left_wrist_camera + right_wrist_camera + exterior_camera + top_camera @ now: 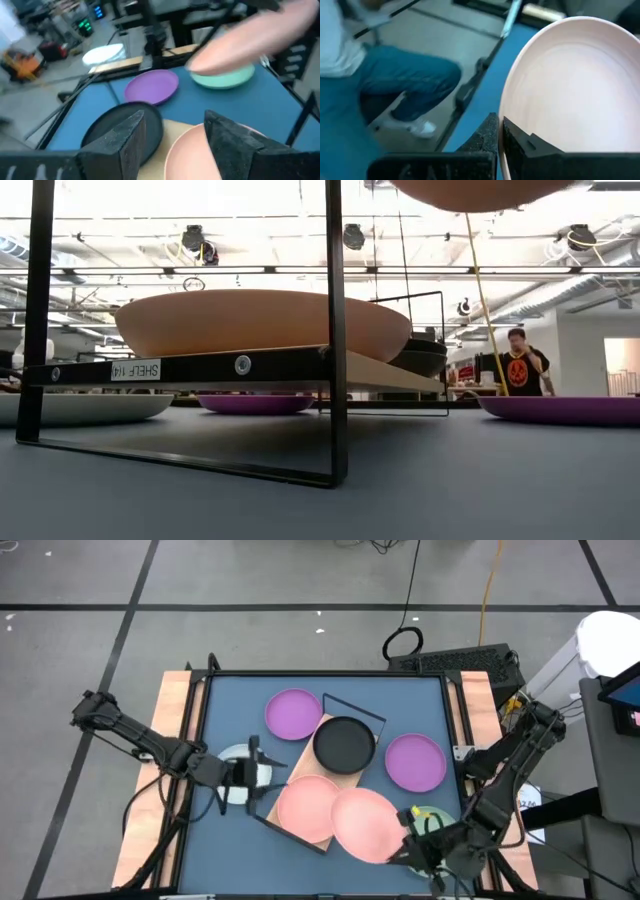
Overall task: Place and stack plates onto a shelf
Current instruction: Stack the pink plate on top of the pink plate on the shelf
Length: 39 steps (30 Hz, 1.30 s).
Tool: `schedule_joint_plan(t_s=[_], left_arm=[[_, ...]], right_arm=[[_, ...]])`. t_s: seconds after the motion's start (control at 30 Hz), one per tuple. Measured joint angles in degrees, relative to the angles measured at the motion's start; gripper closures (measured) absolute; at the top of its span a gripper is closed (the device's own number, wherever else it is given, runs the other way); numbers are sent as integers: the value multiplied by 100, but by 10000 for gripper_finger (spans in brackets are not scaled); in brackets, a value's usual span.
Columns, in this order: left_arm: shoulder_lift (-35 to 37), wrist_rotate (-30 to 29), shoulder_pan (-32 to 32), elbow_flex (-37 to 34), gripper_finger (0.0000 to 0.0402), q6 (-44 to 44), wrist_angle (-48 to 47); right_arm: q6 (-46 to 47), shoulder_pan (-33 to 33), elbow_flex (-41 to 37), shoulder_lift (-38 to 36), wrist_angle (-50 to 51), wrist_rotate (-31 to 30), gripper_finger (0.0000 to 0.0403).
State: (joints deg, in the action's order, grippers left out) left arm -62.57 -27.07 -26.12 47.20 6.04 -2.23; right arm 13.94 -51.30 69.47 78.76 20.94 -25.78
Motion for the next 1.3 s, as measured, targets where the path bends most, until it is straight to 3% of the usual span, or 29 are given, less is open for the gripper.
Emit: schedule_joint_plan(t_s=[0.3,0.53,0.87,0.97,1.1,1.23,1.3], left_arm=[[-743,179,-365,418,245,1402,561],[-1101,383,-620,858,266,1776,489],[-1145,348,-574,1237,273,571,339],[-1145,320,-579,1237,273,72,1],[-1145,-422,-475,1237,273,-792,35],[-1109,-1144,-333,1237,273,-1282,798],[-1099,-1237,-251,1237,273,-1485,1184]], right_arm=[[-913,519,0,221,-579,-99,403],[-1200,799,0,547,-595,155,403],[-1376,1067,0,744,-630,176,403],[-1380,1111,0,744,-630,-143,403],[-1541,1115,2,741,-641,-774,403],[-1596,1187,2,741,-662,-1216,403],[-1607,1210,0,741,-693,-1503,403]])
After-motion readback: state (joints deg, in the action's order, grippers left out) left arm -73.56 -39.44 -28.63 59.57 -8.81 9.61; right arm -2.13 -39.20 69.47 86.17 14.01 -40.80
